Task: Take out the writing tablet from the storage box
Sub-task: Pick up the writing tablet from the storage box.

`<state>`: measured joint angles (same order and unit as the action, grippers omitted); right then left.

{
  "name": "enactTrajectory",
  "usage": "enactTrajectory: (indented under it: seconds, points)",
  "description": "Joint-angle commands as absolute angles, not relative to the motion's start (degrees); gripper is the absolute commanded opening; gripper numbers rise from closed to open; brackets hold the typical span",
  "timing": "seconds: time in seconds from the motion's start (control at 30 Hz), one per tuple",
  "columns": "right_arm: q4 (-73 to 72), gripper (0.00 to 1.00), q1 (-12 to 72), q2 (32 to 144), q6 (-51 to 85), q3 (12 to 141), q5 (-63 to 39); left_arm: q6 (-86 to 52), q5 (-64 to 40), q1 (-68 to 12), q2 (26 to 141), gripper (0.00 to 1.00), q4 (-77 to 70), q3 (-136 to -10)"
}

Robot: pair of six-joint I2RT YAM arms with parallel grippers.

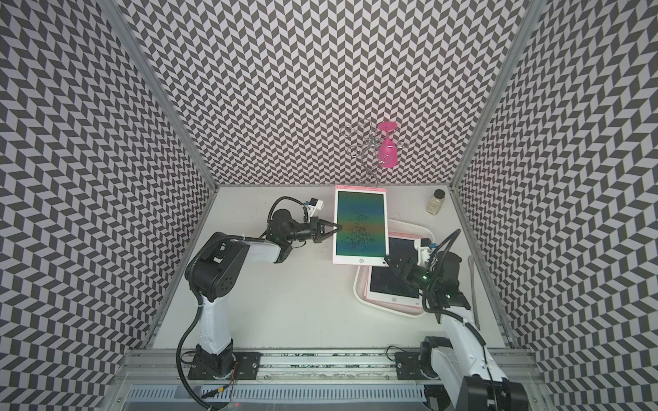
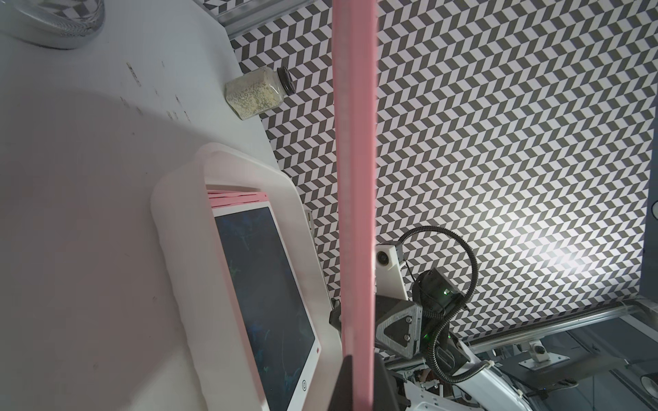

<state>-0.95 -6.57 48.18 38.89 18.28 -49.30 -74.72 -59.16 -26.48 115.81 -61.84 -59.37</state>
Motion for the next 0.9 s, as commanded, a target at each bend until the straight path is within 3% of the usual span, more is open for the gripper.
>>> enactTrajectory:
  seconds: [0.0, 0.27, 0.43, 0.87]
  points:
    - [-3.64, 0.64, -6.77, 43.58, 42.39, 15.98, -49.49, -76.20, -57.53, -26.88, 112.83, 0.00, -66.62, -58.67]
    - [-5.45, 0.62, -6.68, 40.15, 45.77, 11.76, -51.27, -76.38, -53.83, -27.28, 110.88, 0.00, -66.18, -55.50]
    - [-9.84, 0.57, -6.50, 40.78, 48.43, 9.44, -52.06, -78.30, -48.38, -27.99, 108.00, 0.00, -68.01, -51.51]
    - [-21.17, 0.57, -5.11, 38.93, 58.13, 6.44, -51.62, -83.03, -32.42, -32.97, 105.32, 0.00, -73.94, -42.01]
